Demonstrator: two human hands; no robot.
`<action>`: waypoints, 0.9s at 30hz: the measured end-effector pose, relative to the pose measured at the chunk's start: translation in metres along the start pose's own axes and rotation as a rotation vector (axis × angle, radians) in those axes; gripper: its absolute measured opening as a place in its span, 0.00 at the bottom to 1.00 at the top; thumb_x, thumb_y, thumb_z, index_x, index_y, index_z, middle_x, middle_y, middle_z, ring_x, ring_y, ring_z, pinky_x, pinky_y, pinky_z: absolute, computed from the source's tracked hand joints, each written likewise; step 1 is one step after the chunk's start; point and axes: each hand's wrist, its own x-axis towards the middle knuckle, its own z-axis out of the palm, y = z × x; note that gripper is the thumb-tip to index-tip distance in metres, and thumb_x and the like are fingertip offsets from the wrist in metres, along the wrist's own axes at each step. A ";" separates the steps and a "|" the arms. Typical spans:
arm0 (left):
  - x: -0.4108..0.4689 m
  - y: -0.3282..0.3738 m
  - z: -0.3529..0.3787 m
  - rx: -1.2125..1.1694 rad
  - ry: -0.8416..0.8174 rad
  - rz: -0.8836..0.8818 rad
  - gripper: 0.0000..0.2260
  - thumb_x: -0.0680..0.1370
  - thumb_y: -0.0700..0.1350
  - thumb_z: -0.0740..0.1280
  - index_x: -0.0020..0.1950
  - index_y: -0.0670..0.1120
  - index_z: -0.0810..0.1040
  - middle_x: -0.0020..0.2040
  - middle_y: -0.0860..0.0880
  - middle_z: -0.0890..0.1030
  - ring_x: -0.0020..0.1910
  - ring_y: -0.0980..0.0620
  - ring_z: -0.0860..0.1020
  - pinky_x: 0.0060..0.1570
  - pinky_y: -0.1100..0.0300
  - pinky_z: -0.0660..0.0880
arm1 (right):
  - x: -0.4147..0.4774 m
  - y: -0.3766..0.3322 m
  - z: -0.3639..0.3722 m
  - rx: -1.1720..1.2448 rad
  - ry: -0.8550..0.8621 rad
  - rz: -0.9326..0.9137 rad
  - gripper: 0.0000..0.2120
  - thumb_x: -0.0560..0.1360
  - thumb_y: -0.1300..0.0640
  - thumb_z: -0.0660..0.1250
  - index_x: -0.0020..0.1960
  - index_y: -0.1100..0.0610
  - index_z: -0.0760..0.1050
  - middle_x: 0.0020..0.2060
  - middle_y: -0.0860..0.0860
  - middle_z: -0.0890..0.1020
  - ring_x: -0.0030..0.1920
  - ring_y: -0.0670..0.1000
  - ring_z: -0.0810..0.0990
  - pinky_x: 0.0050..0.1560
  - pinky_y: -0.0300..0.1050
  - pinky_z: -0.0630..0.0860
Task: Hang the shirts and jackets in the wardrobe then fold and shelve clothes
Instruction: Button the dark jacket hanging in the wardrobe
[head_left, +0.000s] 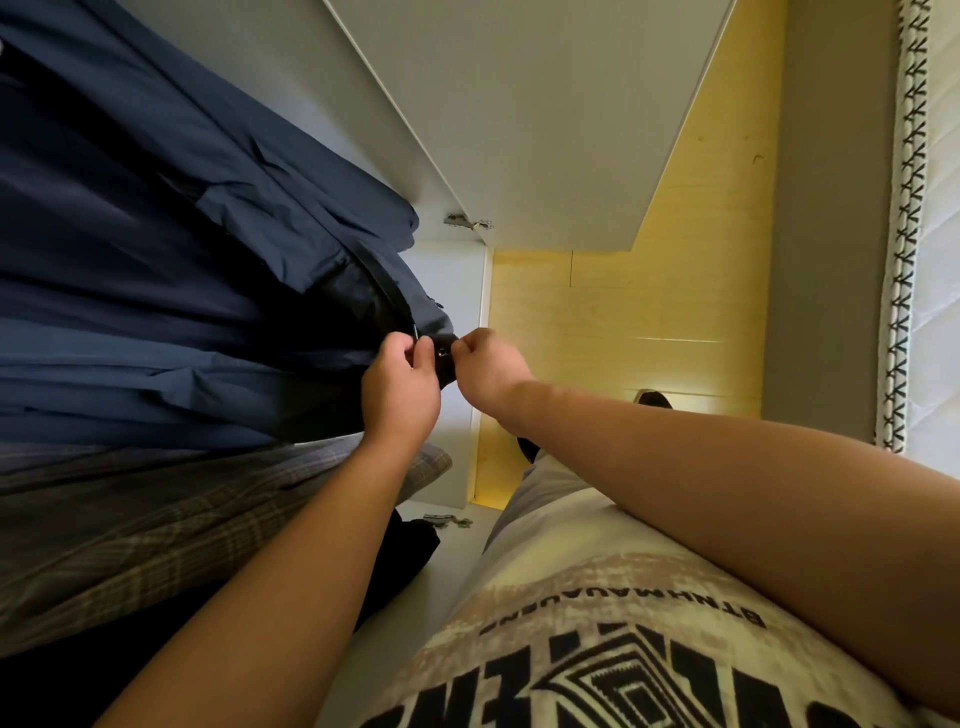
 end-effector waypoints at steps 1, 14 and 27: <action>0.001 0.001 -0.001 0.029 0.016 0.023 0.10 0.84 0.50 0.60 0.48 0.46 0.71 0.37 0.52 0.74 0.34 0.54 0.71 0.32 0.55 0.63 | 0.001 -0.002 0.000 -0.025 0.013 -0.013 0.12 0.83 0.55 0.54 0.56 0.60 0.74 0.44 0.54 0.76 0.42 0.54 0.74 0.40 0.42 0.68; 0.021 0.009 -0.020 0.124 0.095 -0.083 0.10 0.83 0.48 0.63 0.47 0.44 0.72 0.41 0.50 0.74 0.41 0.46 0.74 0.38 0.58 0.66 | 0.008 -0.027 0.022 0.248 0.135 0.071 0.19 0.84 0.51 0.53 0.55 0.62 0.78 0.50 0.61 0.82 0.50 0.61 0.80 0.55 0.54 0.78; 0.023 -0.012 -0.015 0.095 -0.067 -0.211 0.10 0.84 0.47 0.61 0.54 0.40 0.75 0.54 0.39 0.79 0.56 0.38 0.77 0.47 0.56 0.67 | 0.018 -0.007 0.043 -0.487 0.085 0.051 0.16 0.82 0.59 0.51 0.64 0.57 0.74 0.48 0.55 0.78 0.48 0.56 0.79 0.42 0.41 0.67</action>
